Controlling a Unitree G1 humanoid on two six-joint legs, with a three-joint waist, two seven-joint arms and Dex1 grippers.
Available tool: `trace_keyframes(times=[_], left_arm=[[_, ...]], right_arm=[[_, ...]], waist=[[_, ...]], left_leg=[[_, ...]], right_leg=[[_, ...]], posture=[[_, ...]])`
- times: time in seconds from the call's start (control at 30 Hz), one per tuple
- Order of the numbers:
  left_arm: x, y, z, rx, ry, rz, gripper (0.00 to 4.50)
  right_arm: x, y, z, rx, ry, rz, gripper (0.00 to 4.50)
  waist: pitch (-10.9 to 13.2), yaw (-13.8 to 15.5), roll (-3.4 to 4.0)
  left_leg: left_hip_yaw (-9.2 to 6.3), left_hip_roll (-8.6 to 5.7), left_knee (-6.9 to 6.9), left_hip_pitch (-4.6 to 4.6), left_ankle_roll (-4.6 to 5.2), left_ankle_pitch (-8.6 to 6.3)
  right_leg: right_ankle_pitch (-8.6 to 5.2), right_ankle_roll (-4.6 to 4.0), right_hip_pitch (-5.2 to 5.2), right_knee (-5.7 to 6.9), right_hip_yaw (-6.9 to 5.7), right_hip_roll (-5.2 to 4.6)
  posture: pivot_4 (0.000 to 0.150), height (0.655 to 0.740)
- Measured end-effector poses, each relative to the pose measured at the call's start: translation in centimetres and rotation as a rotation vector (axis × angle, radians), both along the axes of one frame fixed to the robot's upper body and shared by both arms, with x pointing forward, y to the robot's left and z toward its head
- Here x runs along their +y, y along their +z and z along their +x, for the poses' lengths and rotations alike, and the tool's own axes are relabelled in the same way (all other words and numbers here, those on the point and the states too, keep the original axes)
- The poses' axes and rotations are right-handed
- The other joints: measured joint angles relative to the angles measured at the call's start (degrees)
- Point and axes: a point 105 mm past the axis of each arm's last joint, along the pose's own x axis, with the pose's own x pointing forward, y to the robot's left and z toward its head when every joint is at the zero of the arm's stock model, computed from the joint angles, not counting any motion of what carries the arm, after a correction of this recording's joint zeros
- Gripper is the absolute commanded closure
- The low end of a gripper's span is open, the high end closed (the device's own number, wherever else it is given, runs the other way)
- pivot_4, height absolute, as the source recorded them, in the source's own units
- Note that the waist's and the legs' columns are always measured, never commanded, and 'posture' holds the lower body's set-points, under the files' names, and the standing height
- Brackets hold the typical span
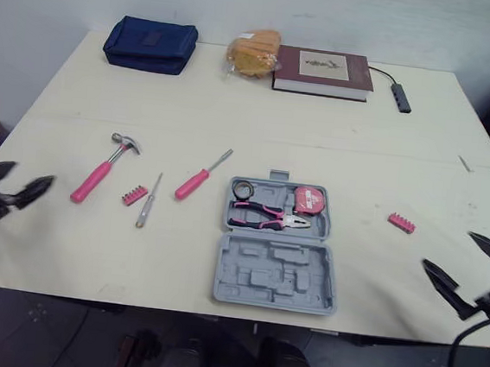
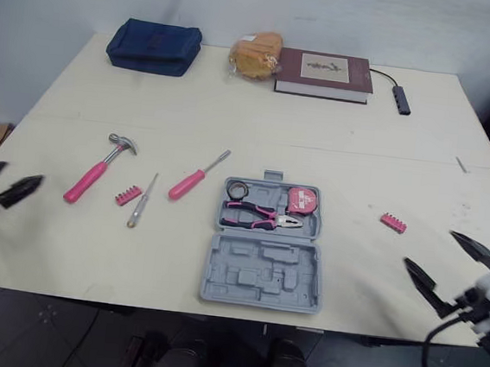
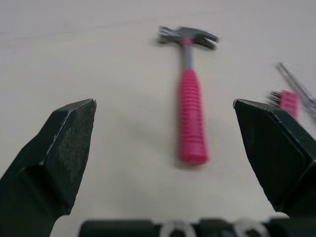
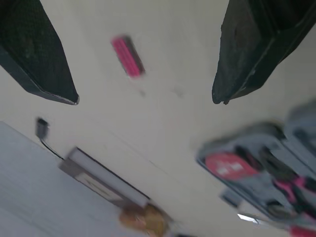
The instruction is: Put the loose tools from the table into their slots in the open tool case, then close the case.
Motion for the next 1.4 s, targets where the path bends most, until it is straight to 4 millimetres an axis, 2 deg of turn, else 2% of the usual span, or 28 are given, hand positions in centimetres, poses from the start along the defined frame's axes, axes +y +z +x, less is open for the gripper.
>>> trace_keyframes(times=[0.07,0.23,0.33,0.43,0.53,0.7,0.83,0.97,1.07,1.4], left_arm=[[-1.8,0.1,0.3,0.024,-0.065,0.019,0.02],[-5.4,-0.2,0.9,0.083,-0.162,0.086,0.02],[-6.9,0.3,1.1,0.064,-0.147,0.082,0.02],[-9.2,-1.3,-0.2,0.103,-0.167,0.089,0.02],[-10.1,-2.5,-0.9,0.142,-0.108,0.06,0.02],[-10.9,-2.8,-1.3,0.158,0.007,0.034,0.02],[-12.5,-4.4,-1.4,0.223,0.037,0.01,0.02],[-13.4,-5.8,-1.5,0.284,0.096,-0.03,0.02],[-13.8,-5.6,-1.0,0.275,0.116,-0.024,0.02],[-16.7,-5.8,0.9,0.242,0.104,-0.074,0.02]], right_arm=[[1.4,0.7,0.2,-0.01,0.056,0.014,0.0],[5.5,1.0,0.6,0.024,0.222,0.018,0.0],[6.7,1.2,1.0,0.021,0.274,0.011,0.0],[7.8,1.6,1.4,0.006,0.32,0.006,0.0],[9.0,2.0,1.4,-0.008,0.382,-0.008,0.0],[10.3,2.2,1.6,0.021,0.468,-0.046,0.0],[10.6,2.6,1.9,0.012,0.498,-0.059,0.0],[10.9,2.1,1.8,0.033,0.532,-0.065,0.0],[10.9,2.0,1.8,0.04,0.541,-0.067,0.0],[11.3,2.3,1.6,0.037,0.537,-0.067,0.0]], waist=[[0.0,0.0,-0.01],[0.0,-0.1,-0.02],[0.0,-0.2,-0.03],[0.0,-0.4,-0.02],[0.0,-0.1,-0.04],[0.0,0.6,-0.06],[0.0,1.2,-0.06],[0.0,1.3,-0.08],[0.0,1.3,-0.08],[0.0,1.5,-0.08]], left_leg=[[0.05,-0.01,0.01,0.0,0.02,0.0],[0.14,0.0,0.04,0.0,0.06,0.02],[0.15,0.01,0.04,0.04,0.02,0.05],[0.16,0.05,0.04,0.04,0.0,0.05],[0.09,0.07,0.06,0.02,-0.04,0.09],[0.02,0.0,0.09,0.04,0.0,0.12],[0.0,0.01,0.1,0.02,-0.01,0.11],[0.01,0.0,0.12,0.01,0.0,0.12],[0.01,-0.02,0.13,0.03,-0.01,0.15],[0.01,-0.07,0.14,0.05,0.02,0.18]], right_leg=[[0.0,0.0,0.01,-0.06,-0.05,0.01],[0.0,0.01,0.04,-0.13,-0.16,0.08],[0.0,0.01,0.04,-0.06,-0.13,0.08],[0.0,0.01,0.03,-0.09,-0.07,0.11],[0.0,0.0,0.04,-0.08,-0.03,0.12],[0.0,0.0,0.13,-0.08,-0.03,0.08],[0.0,0.0,0.12,-0.12,-0.06,0.16],[0.0,0.0,0.13,-0.12,-0.1,0.21],[0.0,0.0,0.14,-0.07,-0.14,0.24],[0.0,0.01,0.19,-0.07,-0.2,0.26]], posture=[[0.15,0.74],[0.15,0.74],[0.15,0.74],[0.15,0.74],[0.15,0.74],[0.15,0.74],[0.15,0.74],[0.15,0.74],[0.15,0.74],[0.15,0.74]])
